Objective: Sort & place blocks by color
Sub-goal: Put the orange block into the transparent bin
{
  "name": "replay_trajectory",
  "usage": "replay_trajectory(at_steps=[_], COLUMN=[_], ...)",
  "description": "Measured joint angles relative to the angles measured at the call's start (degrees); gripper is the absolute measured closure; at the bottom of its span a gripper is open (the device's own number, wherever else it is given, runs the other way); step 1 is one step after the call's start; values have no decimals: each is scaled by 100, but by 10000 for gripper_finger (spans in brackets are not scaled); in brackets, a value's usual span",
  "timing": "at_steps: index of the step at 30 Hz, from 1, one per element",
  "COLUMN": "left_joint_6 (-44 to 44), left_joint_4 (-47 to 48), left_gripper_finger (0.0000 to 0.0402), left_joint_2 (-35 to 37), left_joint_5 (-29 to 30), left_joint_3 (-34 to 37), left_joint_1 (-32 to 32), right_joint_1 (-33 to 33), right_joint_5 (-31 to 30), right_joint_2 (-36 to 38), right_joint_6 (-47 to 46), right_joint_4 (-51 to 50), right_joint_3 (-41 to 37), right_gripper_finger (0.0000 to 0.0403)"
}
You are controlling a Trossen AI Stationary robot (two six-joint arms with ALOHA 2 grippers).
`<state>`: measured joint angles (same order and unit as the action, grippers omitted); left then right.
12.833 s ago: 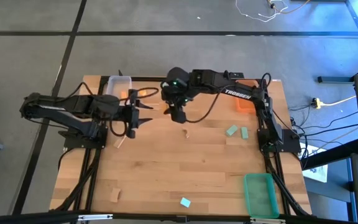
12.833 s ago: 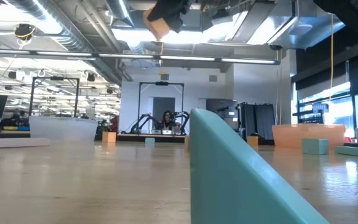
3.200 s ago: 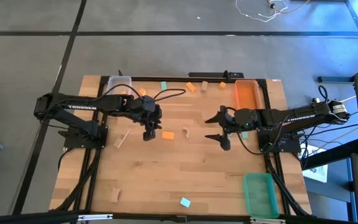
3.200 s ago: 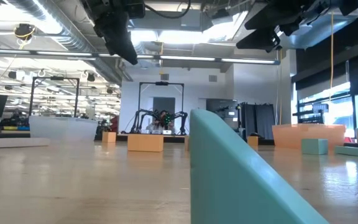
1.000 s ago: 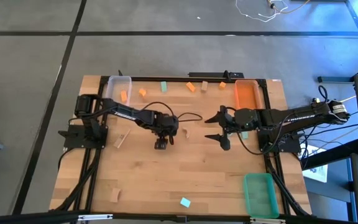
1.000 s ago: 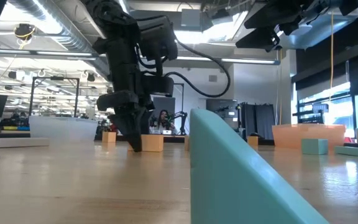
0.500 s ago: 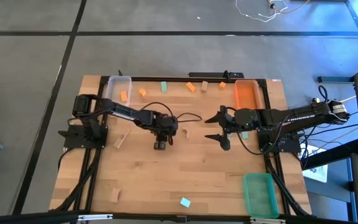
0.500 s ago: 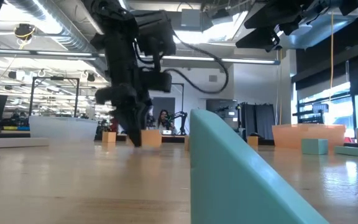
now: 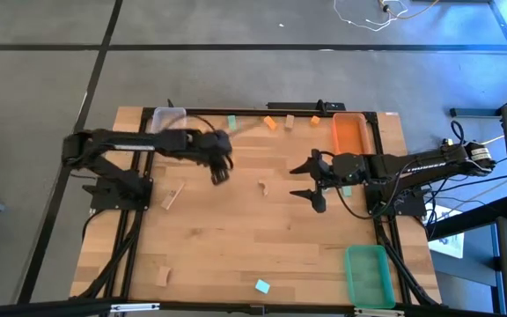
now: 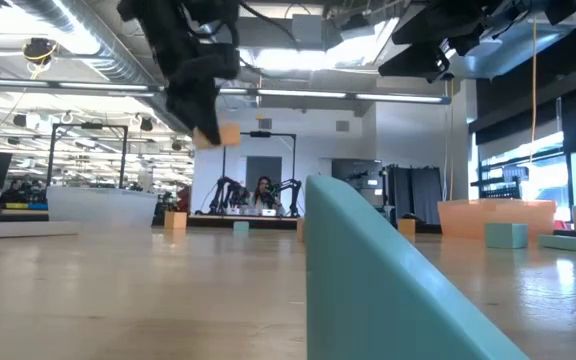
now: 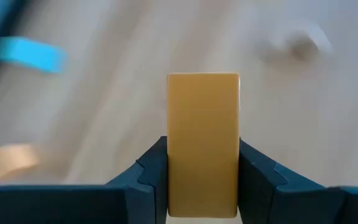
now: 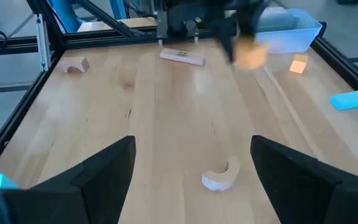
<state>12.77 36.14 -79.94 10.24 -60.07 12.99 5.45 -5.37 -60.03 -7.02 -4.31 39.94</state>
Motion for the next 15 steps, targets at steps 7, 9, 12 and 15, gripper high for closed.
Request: replay_trajectory(at_steps=[7,9,12,15], left_joint_6=[1058,1318,1610,1704], left_joint_4=[546,710,1198,1661], left_gripper_finger=[281,281,281,281], left_joint_2=[957,1097,1245,1198], left_joint_5=[814,1069,1424,1576], left_joint_3=[-7,-9,-10,-4], left_joint_1=[754,1021,1478,1970], right_joint_1=[-5,-11,-57,-172], right_joint_5=[-281,-608,-1222,-1746], right_joint_2=[9,13,13,13], right_joint_6=[561,569,521,297], right_joint_4=[458,567,723,709], right_joint_3=[2,2,2,2], right_gripper_finger=[83,83,83,83])
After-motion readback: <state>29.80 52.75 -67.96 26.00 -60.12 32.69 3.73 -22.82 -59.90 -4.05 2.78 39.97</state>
